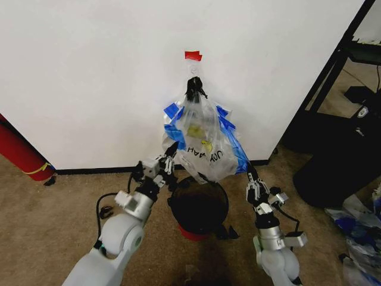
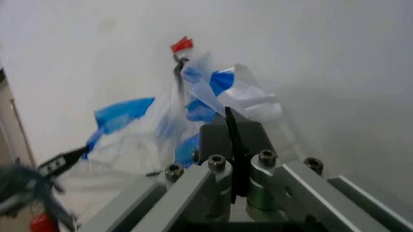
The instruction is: Pick up the garbage bag from the wall and place it over the trash bin.
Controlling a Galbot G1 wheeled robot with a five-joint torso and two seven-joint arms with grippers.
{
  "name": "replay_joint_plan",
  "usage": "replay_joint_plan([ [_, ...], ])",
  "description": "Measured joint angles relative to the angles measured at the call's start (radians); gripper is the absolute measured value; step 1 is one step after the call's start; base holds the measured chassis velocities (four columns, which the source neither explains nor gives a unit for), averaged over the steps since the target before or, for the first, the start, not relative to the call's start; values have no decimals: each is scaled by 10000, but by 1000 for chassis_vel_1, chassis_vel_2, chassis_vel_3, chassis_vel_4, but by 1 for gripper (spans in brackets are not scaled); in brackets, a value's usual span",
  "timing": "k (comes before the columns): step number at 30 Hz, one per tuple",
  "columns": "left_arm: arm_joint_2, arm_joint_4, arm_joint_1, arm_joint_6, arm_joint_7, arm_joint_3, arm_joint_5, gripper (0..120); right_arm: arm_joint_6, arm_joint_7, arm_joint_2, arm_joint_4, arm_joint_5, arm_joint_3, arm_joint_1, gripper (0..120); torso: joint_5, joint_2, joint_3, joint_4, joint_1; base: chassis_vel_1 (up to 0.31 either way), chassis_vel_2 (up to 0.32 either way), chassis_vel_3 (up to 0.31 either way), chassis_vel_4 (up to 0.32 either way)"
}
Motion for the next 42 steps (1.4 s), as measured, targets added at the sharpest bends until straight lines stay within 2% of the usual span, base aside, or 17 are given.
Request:
replay_joint_plan([
  [6, -25, -668, 962, -270, -296, -599, 468, 0, 414, -315, -146, 501, -650, -42, -1050, 0, -1, 1, 0, 0, 0, 0, 0, 0, 0],
  [14, 41, -932, 1961, -773, -450, -1044, 1081, 0, 976, -717, -624, 701, -936, -51, -1945, 0, 0, 0, 0, 0, 0, 0, 0, 0, 0],
  [20, 4, -1029, 2442, -1154, -455, -1046, 1360, 0, 1079, -869, -1012, 861, -1052, 56, -2005, 0, 0, 0, 1, 0, 1, 0, 0, 0, 0],
  [26, -197, -759, 2400, -1532, -454, -879, 1484, 0, 1117, -840, -1386, 536, -1249, 289, -1243, 0, 1, -1, 2, 1, 1, 0, 0, 0, 0],
  [34, -438, -362, 2264, -2009, -314, -662, 1540, 0, 1145, -1010, -1467, 299, -1391, 531, -537, 0, 1, -1, 2, 0, 2, 0, 0, 0, 0],
  [42, -721, 581, 2333, -2595, -237, -228, 2037, 0, 1389, -1616, -1502, -413, -1696, 767, -138, 0, 0, -1, 2, 0, 2, 0, 0, 0, 0],
])
